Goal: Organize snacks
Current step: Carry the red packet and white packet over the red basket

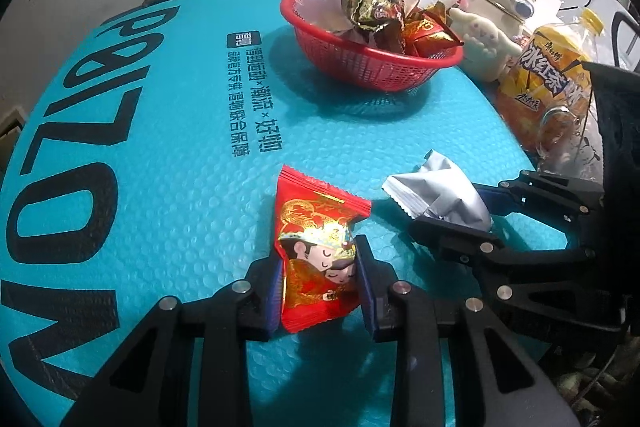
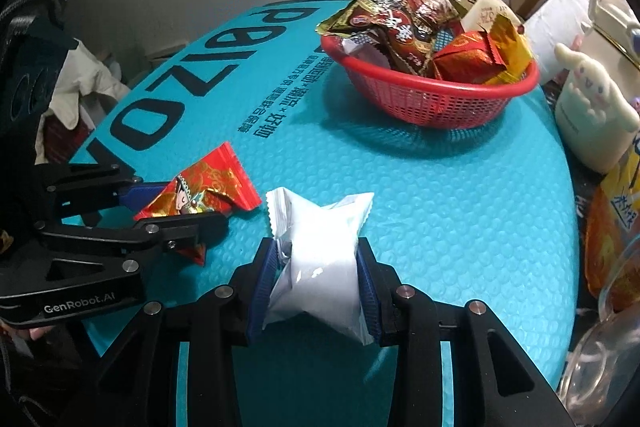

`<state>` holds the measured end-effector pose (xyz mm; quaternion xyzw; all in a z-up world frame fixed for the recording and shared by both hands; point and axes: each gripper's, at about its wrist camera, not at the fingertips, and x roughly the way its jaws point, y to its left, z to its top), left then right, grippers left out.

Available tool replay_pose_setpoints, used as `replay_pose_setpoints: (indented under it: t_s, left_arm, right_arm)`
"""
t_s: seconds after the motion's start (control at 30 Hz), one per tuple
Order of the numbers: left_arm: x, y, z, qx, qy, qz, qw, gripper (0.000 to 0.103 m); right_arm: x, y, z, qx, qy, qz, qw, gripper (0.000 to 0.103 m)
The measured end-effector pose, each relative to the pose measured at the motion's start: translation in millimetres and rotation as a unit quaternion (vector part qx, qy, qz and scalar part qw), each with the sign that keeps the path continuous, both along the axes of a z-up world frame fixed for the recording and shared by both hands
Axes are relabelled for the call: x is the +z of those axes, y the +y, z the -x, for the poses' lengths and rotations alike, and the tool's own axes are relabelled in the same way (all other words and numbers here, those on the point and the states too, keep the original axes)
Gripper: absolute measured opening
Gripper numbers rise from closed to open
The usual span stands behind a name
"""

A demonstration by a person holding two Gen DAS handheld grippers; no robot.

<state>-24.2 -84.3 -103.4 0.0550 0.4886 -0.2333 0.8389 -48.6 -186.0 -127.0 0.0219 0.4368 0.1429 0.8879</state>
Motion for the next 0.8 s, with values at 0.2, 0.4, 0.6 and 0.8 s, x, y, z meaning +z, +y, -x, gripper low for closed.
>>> replay_pose_setpoints:
  t_s: [0.2, 0.4, 0.6, 0.8]
  left_arm:
    - [7.7, -0.5, 1.3, -0.005, 0.003, 0.020, 0.9998, 0.030]
    - [13.4, -5.3, 2.3, -0.015, 0.005, 0.043, 0.9990, 0.030]
    - [24.5, -11.1, 6.0, -0.027, -0.004, 0.056, 0.9980, 0.030]
    - [42.3, -14.1, 6.1, -0.034, -0.027, 0.071, 0.9965, 0.030]
  right_arm:
    - [1.7, -14.3, 4.0, -0.018, 0.009, -0.028, 0.999, 0.038]
    - [4.1, -24.5, 11.0, -0.035, 0.007, -0.039, 0.999, 0.038]
    - [14.9, -32.1, 18.7, -0.045, -0.006, -0.047, 0.998, 0.038]
    - [32.0, -37.5, 26.7, -0.055, -0.031, -0.045, 0.997, 0.038]
